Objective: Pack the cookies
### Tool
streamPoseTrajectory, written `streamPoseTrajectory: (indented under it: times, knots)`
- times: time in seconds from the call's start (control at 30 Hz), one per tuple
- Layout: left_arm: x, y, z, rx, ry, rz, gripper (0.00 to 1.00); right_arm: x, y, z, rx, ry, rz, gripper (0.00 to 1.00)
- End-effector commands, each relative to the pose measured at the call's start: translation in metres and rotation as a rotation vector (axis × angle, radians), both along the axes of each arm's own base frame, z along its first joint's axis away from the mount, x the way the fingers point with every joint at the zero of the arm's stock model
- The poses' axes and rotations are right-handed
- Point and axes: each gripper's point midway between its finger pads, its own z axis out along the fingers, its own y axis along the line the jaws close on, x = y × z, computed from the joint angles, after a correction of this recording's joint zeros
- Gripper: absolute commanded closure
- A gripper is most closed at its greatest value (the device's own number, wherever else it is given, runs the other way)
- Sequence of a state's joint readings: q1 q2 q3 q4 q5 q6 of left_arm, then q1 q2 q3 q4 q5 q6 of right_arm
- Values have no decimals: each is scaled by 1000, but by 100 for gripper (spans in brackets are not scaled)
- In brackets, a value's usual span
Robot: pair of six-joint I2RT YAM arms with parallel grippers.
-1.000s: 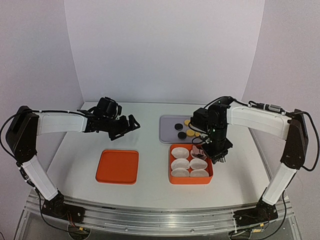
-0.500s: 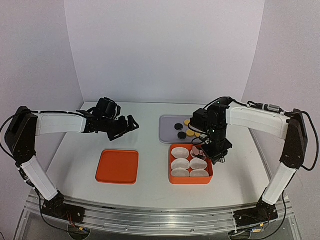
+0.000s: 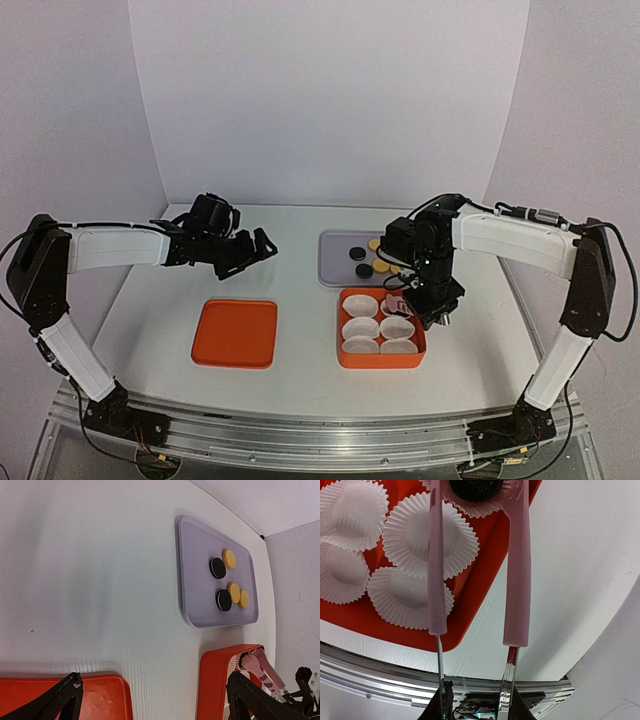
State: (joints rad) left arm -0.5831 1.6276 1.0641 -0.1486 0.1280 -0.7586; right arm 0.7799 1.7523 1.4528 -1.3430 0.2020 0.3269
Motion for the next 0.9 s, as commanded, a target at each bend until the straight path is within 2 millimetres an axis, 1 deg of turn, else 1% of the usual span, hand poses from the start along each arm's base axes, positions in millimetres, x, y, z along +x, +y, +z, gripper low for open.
streamPoseTrajectory:
  times: [0.0,0.1,0.2,0.33,0.4,0.47,0.5,0.57,0.63,0.73,0.8,0.87]
  knots:
    - [1,4,20,-20,-51,11,0,-58,-55,32,-240,247,-2,72]
    - [1,3,20,-23,-52,7,0,-56,-51,37,-213,229,0,72]
    - [1,3,22,-28,-53,4,0,-57,-51,47,-183,211,8,73]
    - [1,2,23,-33,-55,0,0,-64,-47,65,-84,183,21,73]
    - [0,2,24,-35,-56,-1,0,-67,-43,76,-19,156,33,73]
    - [0,2,26,-36,-59,-2,0,-63,-41,88,22,109,52,73]
    - [0,2,27,-37,-62,-1,0,-59,-40,94,38,76,63,73]
    - [1,3,29,-35,-66,1,0,-42,-37,103,37,-4,81,73]
    - [1,3,30,-34,-70,4,0,-22,-27,104,34,-56,103,73]
    - [2,3,31,-30,-72,9,0,8,-5,95,29,-81,156,72]
    - [3,5,32,-28,-74,19,0,35,8,87,17,-96,166,72]
    - [4,6,33,-23,-76,26,0,58,19,79,18,-92,168,72]
